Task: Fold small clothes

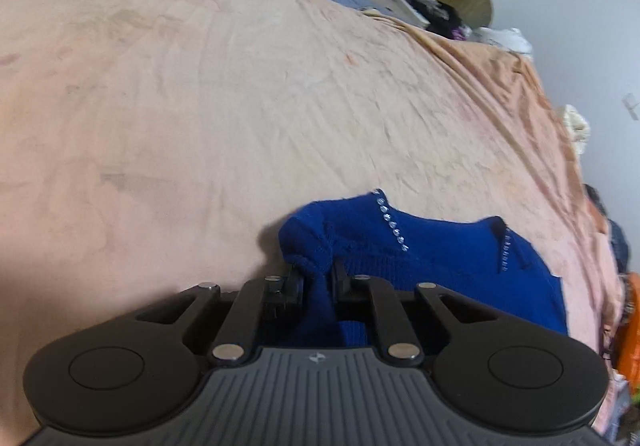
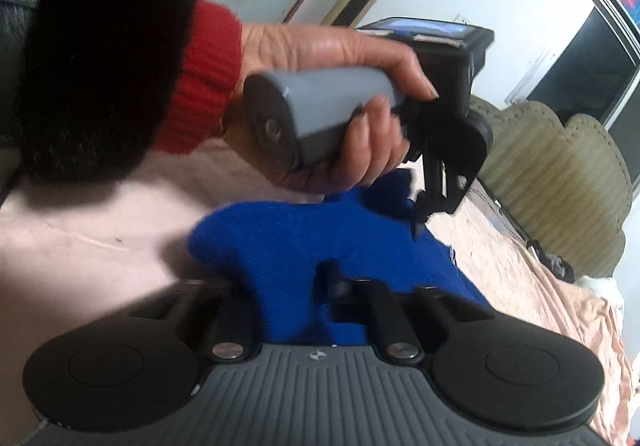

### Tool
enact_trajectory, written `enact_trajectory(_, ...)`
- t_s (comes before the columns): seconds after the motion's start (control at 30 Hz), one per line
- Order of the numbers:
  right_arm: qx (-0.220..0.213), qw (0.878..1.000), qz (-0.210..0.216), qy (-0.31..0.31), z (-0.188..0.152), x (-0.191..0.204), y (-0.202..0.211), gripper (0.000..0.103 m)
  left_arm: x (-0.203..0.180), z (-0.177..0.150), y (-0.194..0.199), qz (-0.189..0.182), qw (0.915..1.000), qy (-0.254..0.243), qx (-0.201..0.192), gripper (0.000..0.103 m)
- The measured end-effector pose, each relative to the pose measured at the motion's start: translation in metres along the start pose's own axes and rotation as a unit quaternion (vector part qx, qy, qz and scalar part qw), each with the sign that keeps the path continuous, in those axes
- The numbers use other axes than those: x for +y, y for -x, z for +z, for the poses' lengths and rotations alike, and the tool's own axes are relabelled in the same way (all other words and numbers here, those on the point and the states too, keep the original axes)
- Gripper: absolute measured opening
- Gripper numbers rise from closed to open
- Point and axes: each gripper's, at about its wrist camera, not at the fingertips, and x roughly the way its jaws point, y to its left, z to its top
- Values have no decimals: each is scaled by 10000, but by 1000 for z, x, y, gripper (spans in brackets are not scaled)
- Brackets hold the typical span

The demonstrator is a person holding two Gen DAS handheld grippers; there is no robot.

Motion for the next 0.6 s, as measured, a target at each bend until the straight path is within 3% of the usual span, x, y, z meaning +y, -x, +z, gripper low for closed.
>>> enact_trajectory(0.17,-313,9990,25,-310,-7,-17,19,5,-37,-1,25,654,9965,-390,-356,10)
enact_trajectory(0.4,-776,9925,-628,-702,-33,-59,66,4,-109,-3,48,1562,9813,-885,-701,10)
enact_trajectory(0.6,-830,9785,-966,-1624,-71,-112,105,4,-187,-8,43,1783,9728,-1245,-793,10)
